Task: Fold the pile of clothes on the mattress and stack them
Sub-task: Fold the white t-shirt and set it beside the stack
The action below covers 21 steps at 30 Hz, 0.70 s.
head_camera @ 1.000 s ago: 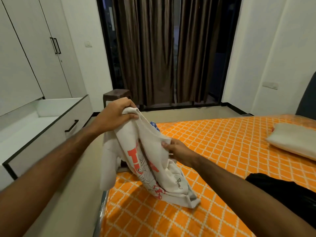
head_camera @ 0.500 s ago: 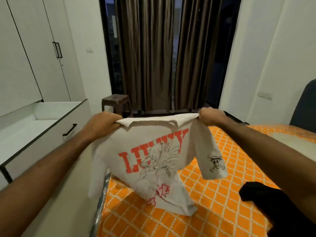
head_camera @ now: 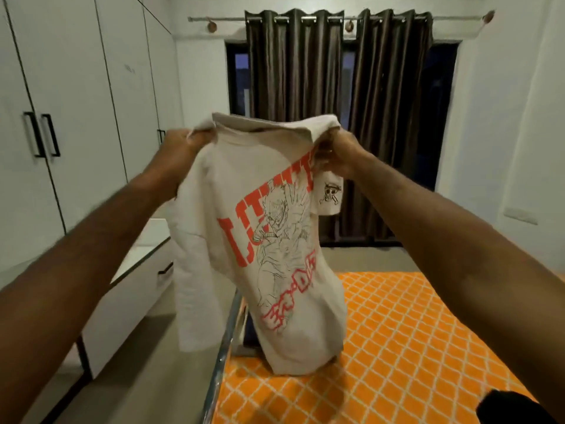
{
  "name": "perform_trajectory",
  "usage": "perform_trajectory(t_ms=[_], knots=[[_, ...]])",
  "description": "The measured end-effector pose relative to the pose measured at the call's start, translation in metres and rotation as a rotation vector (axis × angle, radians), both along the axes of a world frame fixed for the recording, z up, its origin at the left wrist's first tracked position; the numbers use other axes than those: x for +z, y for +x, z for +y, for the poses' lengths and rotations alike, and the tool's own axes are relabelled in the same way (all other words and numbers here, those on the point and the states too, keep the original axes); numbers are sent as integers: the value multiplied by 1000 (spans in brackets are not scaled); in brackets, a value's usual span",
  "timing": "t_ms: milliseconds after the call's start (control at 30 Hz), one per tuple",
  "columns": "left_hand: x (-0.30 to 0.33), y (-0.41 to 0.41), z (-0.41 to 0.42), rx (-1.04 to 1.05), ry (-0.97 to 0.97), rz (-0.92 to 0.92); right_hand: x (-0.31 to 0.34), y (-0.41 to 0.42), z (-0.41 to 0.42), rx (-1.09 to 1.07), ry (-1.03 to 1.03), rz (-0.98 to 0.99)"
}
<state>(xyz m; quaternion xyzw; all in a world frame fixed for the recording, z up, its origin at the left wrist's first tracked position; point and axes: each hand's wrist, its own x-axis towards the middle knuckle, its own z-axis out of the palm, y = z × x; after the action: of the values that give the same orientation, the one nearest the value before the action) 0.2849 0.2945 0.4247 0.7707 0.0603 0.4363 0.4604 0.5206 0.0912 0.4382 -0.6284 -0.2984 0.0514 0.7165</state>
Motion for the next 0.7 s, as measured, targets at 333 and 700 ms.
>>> perform_trajectory(t_ms=[333, 700], knots=[[-13, 16, -105, -580, -250, 333, -31, 34, -59, -5, 207, 158], [-267, 176, -316, -889, -208, 770, -283, 103, -254, -265, 251, 591]])
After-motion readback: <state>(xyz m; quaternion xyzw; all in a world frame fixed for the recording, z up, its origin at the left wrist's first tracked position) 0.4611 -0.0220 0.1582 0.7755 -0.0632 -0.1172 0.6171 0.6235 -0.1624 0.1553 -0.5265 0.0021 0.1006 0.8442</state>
